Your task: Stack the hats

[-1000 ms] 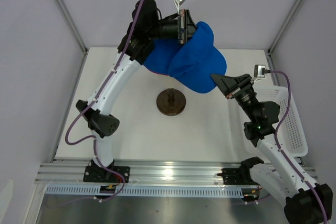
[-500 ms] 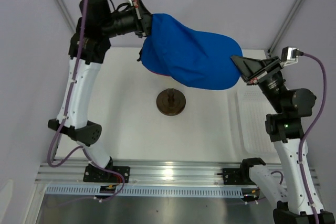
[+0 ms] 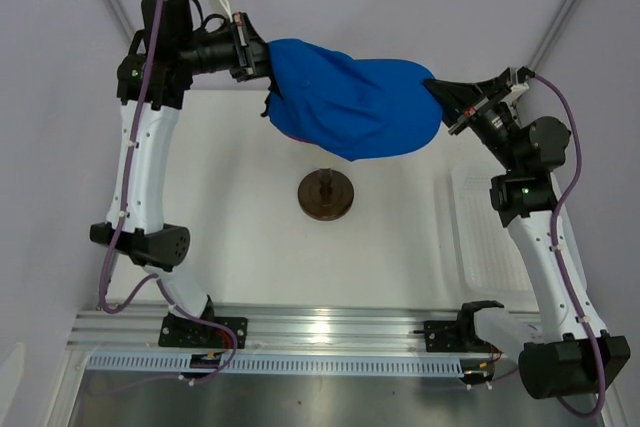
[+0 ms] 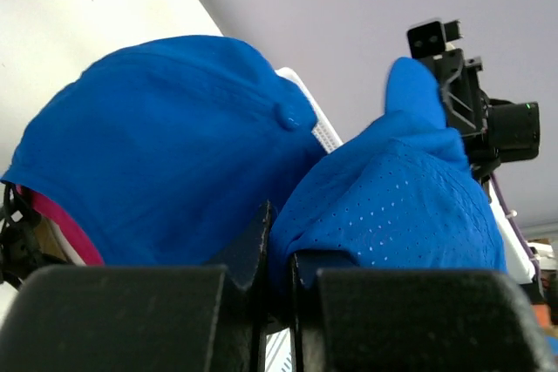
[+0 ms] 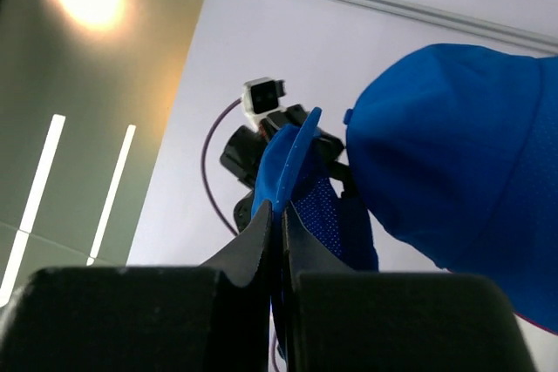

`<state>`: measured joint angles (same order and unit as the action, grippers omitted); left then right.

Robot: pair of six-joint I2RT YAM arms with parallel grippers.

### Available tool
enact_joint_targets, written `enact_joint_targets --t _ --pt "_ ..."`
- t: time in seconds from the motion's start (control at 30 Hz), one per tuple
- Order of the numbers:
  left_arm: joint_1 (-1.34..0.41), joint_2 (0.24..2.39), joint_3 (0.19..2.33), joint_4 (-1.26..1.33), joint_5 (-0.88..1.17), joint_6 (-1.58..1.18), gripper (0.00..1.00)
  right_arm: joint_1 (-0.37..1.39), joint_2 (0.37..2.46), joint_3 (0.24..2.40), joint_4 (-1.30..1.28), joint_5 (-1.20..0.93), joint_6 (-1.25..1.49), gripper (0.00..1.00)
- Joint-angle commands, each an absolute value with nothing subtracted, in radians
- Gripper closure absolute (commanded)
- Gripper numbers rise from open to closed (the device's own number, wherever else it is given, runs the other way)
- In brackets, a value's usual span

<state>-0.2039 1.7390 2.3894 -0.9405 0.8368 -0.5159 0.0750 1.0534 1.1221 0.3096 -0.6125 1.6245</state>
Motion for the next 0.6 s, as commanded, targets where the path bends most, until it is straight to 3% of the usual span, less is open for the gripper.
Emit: enact_joint_targets --t 0.0,0.13,0.27,0.37,0.57 --pt "-0.087 1.732 2.408 -0.878 0.778 -0.531 0.92 0.081 1.032 1.089 0.5 -0.3 1.658 1.0" --pt "-0.089 1.726 2.408 -0.839 0.805 -0.557 0.85 0.172 1.068 1.072 0.624 -0.201 1.635 1.0" --pt "-0.089 1.688 2.398 -0.799 0.808 -0.584 0.4 0.253 1.098 1.092 0.655 -0.129 1.564 1.0" --pt "-0.087 1.657 2.358 -0.769 0.793 -0.595 0.25 0.298 1.109 1.094 0.658 -0.074 1.542 1.0" --pt "-0.089 1.569 2.218 -0.759 0.617 -0.571 0.24 0.317 1.127 1.081 0.699 -0.045 1.563 1.0"
